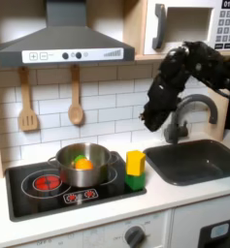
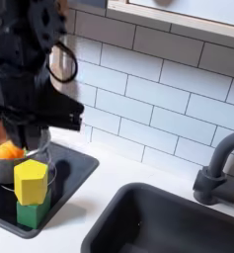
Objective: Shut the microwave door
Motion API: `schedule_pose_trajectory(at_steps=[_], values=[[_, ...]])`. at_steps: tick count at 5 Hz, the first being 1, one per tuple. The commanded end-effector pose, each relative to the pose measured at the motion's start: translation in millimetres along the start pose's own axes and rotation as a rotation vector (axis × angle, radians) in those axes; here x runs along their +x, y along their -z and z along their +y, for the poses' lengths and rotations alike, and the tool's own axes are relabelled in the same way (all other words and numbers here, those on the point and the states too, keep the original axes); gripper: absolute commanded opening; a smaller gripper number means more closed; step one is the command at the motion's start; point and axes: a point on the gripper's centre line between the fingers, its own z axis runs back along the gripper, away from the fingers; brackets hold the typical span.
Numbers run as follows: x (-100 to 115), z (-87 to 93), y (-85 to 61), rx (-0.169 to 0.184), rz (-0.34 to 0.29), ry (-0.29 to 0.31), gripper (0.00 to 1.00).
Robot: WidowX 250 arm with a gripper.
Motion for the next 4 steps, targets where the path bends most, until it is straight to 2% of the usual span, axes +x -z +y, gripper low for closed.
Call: schedule_pose_trajectory(at_steps=[1,2,3,4], values=[[26,13.6,-11.5,-0.013,-0.075,-0.046,0.00],[38,18.3,-16.4,0.000,-0.099,-0.079,0.00],[43,19.3,-15.7,0.002,-0.093,-0.092,0.00],[46,28.4,-16.7,0.034,-0.095,-0.125,0.00]])
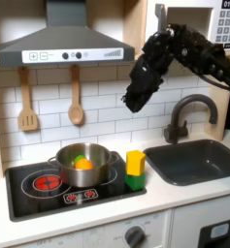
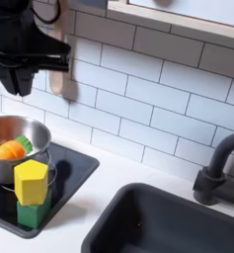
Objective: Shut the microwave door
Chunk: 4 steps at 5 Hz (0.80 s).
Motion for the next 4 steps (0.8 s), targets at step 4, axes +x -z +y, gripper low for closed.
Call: schedule_pose_trajectory(at_steps=[4], values=[[41,15.4,-2.3,-0.053,-0.135,-0.191,0.00]])
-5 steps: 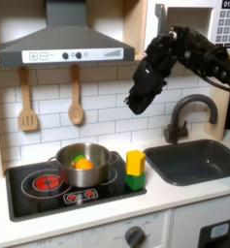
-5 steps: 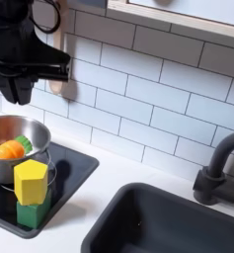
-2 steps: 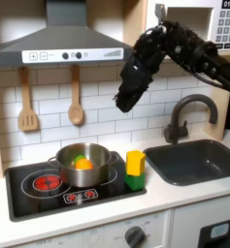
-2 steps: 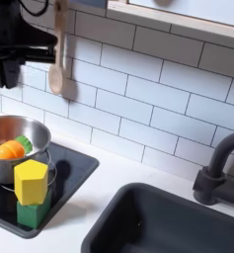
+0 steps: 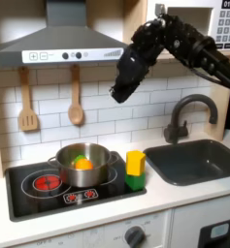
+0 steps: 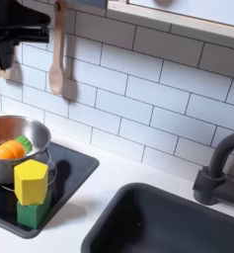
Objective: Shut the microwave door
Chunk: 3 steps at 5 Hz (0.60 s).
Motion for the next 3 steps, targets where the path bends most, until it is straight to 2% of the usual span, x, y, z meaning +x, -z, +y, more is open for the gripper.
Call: schedule_pose_trajectory(at_steps=[1,2,3], values=[[29,-9.7,8.6,-0.150,-0.180,-0.105,0.00],[41,-11.7,14.5,-0.148,-0.263,-0.092,0.00],[48,-11.5,13.7,-0.176,-0.284,-0.109,0.00]])
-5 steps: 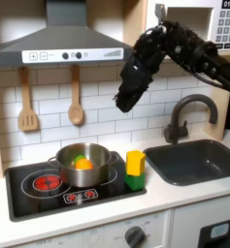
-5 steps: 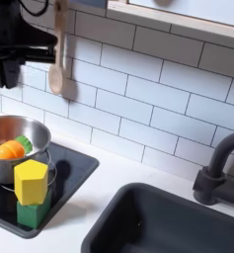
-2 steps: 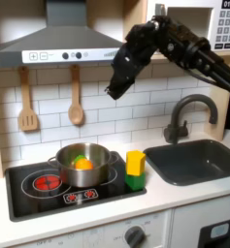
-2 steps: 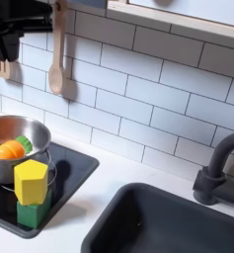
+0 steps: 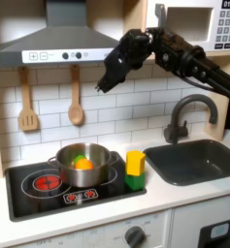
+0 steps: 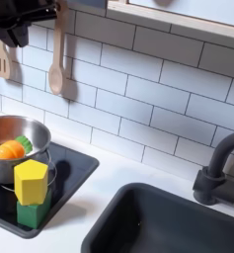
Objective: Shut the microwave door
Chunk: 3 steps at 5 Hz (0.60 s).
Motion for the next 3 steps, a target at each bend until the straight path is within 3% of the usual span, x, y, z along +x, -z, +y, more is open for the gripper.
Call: schedule_pose_trajectory(at_steps=[1,2,3], values=[[18,-2.8,-6.1,-0.028,-0.078,0.016,0.00],[24,-7.5,-11.9,-0.039,-0.112,0.017,0.00],[31,-4.0,-6.8,-0.034,-0.137,0.000,0.00]])
